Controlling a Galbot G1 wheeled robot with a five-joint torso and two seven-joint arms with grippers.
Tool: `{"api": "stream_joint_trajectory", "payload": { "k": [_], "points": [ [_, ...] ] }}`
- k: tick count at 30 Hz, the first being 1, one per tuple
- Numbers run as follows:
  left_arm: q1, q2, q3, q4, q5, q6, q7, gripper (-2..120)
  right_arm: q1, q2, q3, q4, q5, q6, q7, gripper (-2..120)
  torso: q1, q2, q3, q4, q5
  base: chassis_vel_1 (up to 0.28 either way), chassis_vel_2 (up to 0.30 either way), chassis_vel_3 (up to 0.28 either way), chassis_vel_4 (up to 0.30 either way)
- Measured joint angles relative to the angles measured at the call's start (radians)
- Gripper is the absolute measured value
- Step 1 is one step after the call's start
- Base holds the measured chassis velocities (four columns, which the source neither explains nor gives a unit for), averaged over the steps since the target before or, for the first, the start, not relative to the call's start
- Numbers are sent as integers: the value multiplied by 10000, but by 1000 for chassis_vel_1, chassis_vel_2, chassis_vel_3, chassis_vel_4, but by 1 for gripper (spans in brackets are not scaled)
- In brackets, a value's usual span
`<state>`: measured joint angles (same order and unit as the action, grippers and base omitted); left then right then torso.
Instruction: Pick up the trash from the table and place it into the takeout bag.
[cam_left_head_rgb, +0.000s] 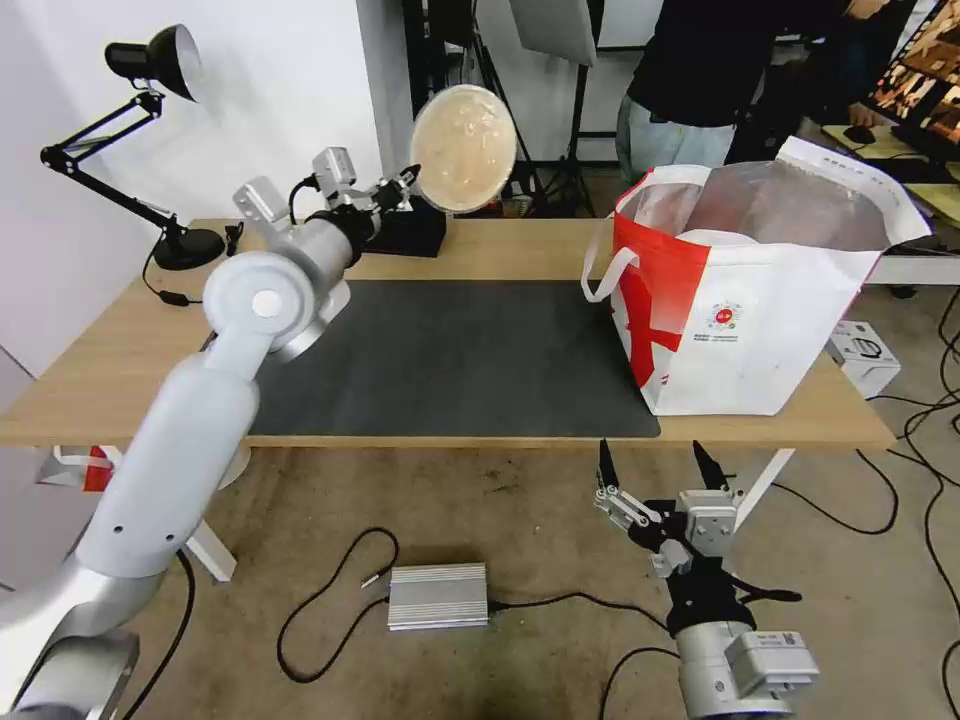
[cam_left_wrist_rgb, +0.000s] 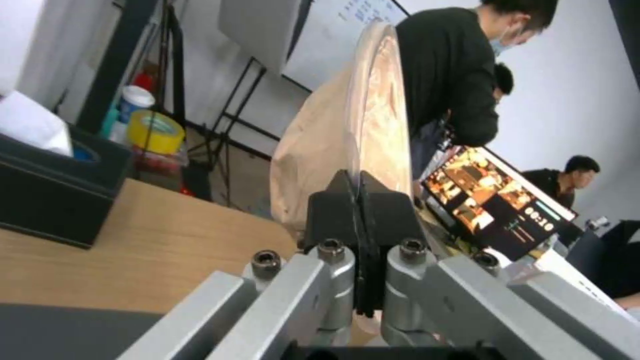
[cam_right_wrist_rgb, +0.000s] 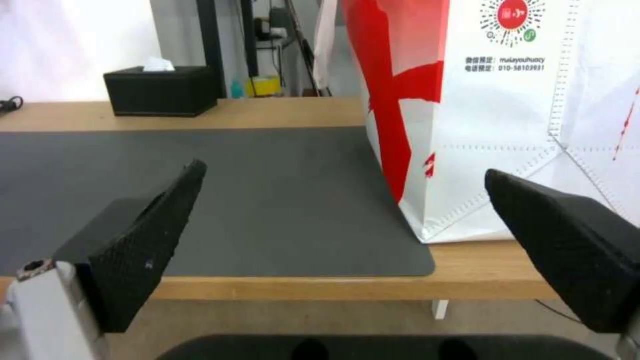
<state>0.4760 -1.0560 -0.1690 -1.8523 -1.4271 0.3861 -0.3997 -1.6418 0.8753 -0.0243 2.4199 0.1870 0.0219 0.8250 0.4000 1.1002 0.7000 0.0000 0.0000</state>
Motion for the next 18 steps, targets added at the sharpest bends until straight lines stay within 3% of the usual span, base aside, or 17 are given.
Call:
{"api": "stream_joint_trajectory", "payload": {
  "k": [18],
  "points": [
    [-1084, -510, 932, 592, -3, -19, -24, 0, 0, 0, 0, 0, 0, 0, 0, 100, 0, 0, 0, 0, 0, 0, 0, 0, 0]
  ]
}}
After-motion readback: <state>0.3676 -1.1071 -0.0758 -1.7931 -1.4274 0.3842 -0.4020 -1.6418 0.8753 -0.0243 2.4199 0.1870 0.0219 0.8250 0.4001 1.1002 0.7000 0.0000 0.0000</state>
